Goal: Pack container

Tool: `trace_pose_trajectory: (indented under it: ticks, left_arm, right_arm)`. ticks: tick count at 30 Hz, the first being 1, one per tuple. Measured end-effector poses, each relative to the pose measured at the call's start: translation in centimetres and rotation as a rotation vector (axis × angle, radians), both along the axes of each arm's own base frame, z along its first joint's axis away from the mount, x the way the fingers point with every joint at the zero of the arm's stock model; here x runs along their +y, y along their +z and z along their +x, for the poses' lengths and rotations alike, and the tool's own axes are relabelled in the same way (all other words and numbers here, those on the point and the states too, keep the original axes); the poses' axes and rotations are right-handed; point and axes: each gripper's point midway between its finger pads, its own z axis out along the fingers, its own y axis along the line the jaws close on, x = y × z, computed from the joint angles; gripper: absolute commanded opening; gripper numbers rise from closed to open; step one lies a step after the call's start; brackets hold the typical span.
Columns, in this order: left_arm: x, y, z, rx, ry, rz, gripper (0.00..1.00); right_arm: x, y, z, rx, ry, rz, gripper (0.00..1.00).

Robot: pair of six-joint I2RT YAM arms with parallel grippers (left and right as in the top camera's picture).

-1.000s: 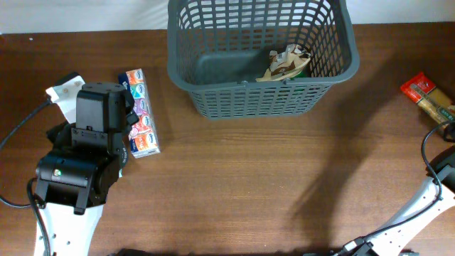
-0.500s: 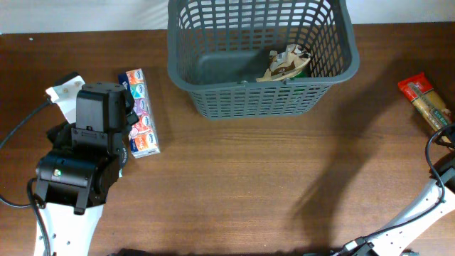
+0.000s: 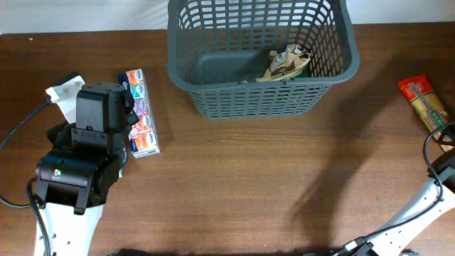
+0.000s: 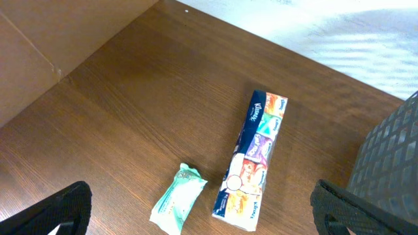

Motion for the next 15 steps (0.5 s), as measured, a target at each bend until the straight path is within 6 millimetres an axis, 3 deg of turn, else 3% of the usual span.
trace_pose_trajectory:
  ticks: [3,5,8,15]
  left_arm:
    - [0.0,0.0,0.0,0.0,0.0,0.0,0.99]
    - [0.0,0.0,0.0,0.0,0.0,0.0,0.99]
    - [0.0,0.0,0.0,0.0,0.0,0.0,0.99]
    - [0.0,0.0,0.0,0.0,0.0,0.0,0.99]
  right_arm:
    - [0.0,0.0,-0.2,0.025,0.03,-0.021,0.24]
    - [-0.1,0.3,-0.4,0.039,0.053,-0.035,0.12]
    - [-0.1,0.9,-0.6,0.05,0.106,-0.045,0.04]
    - [0.0,1.2,-0.8,0.059,0.183,-0.056,0.04]
